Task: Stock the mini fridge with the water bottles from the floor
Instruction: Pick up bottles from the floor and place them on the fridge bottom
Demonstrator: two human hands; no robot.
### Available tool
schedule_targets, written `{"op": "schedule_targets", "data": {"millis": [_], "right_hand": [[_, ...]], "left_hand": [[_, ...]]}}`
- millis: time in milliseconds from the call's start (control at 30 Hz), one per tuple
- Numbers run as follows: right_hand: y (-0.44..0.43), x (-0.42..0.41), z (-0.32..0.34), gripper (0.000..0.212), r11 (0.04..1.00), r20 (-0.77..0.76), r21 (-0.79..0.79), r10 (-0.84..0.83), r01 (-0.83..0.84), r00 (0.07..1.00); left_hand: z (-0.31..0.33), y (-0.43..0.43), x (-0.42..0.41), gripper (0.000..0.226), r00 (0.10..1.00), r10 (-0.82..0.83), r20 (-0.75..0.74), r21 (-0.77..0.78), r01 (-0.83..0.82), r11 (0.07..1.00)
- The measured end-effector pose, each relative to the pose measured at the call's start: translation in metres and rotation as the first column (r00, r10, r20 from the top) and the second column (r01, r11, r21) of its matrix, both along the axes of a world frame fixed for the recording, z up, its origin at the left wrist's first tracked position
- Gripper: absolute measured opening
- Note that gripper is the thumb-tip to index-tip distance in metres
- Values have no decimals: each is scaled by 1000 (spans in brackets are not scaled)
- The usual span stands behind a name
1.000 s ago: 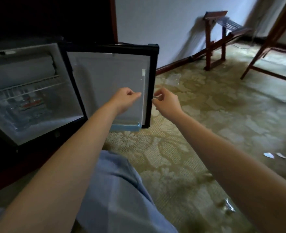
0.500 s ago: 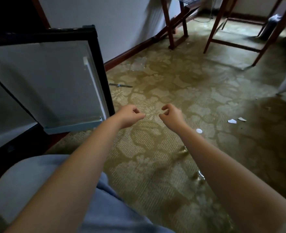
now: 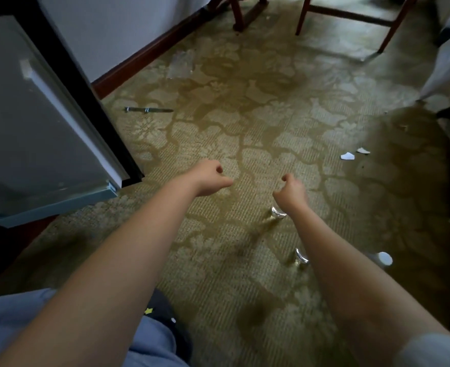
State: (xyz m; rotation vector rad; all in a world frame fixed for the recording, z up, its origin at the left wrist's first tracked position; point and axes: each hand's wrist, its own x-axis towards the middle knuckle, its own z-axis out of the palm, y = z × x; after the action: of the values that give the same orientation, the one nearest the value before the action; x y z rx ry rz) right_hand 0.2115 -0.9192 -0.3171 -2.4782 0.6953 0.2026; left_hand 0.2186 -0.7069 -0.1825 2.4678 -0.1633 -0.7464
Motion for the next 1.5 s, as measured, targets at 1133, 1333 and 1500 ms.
{"op": "schedule_targets", "data": {"millis": [1133,1333,1500], "right_hand": [[60,-19,116,25,826,421,97,471,-555,775],[98,-45,156,29,676,555,179,530,-715,641],[102,-55,162,33,666,595,228,482,-710,643]], "left_hand": [[-26,33,-39,85,997,69,-36,-8,-69,998],[-30,52,-61,65,990,82,-114,-396,-121,910],[-31,54,-75,54,984,133,-122,-558,-179,811]]}}
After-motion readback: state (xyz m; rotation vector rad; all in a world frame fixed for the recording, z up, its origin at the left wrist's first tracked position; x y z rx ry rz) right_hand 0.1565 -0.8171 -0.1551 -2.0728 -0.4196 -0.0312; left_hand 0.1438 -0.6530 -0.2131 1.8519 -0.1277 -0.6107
